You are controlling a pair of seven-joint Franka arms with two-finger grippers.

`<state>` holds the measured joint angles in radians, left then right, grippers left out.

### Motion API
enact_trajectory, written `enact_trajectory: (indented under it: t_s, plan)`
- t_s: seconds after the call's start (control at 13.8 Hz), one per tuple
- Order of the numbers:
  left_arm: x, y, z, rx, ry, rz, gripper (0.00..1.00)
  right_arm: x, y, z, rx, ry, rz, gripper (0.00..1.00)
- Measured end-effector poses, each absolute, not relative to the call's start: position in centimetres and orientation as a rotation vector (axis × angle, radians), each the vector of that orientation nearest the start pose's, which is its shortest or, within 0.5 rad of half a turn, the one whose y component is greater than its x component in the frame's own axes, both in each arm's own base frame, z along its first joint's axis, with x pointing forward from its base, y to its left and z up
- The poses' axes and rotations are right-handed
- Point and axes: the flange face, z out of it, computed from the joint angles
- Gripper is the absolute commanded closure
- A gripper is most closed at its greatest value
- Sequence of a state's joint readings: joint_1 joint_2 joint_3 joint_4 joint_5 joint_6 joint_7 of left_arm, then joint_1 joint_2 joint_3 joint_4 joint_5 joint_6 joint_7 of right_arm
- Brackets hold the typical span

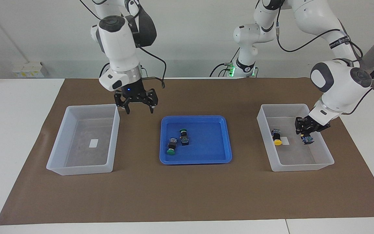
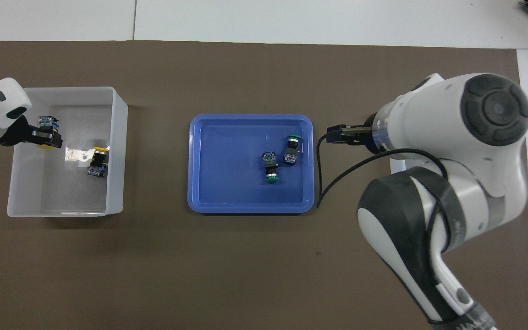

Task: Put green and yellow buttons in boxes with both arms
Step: 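Drop the button in the box while the right gripper reaches the tray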

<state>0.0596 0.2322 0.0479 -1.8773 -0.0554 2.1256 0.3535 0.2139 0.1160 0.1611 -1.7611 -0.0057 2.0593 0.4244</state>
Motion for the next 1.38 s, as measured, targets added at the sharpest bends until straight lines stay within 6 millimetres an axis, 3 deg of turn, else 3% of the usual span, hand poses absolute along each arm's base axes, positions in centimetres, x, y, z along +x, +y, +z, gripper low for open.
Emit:
enact_trajectory:
  t_s: [0.15,0.29,0.36,0.44,0.51,0.58,0.8,0.94,1.16,1.38]
  plan:
    - [59.4,6.1,35.6,-3.146,0.357,-0.060,1.00,57.7,26.9,48.7,-3.069,0.087,-0.285,0.00]
    - [58.3,6.1,33.8,-3.146,0.361,-0.049,1.00,57.9,30.9,46.8,-3.092,0.107,-0.310,0.00]
    - [57.8,6.1,33.2,-3.144,0.361,-0.054,0.72,57.9,32.7,45.4,-3.102,0.103,-0.307,0.00]
    - [57.5,6.3,32.7,-3.140,0.357,-0.076,0.37,57.8,34.2,43.9,-3.114,0.094,-0.307,0.00]
    - [57.0,6.5,32.2,-3.135,0.353,-0.100,0.15,57.9,35.5,42.4,-3.119,0.093,-0.318,0.00]
    - [56.6,6.6,31.8,-3.132,0.351,-0.111,0.00,58.0,36.1,41.3,-3.124,0.091,-0.328,0.00]
    - [56.6,6.7,32.4,-3.117,0.384,-0.130,0.00,56.9,39.1,36.9,-3.175,0.051,-0.320,0.00]
    - [57.6,6.7,34.5,-3.099,0.417,-0.115,0.00,56.5,40.2,35.2,-3.186,0.034,-0.336,0.00]
    - [59.8,6.5,40.6,-3.105,0.440,-0.054,0.00,56.7,39.8,34.5,-3.194,0.040,-0.329,0.00]
    - [60.7,5.5,47.4,-3.112,0.421,0.034,0.00,56.5,39.5,33.0,-3.157,0.026,-0.363,0.00]
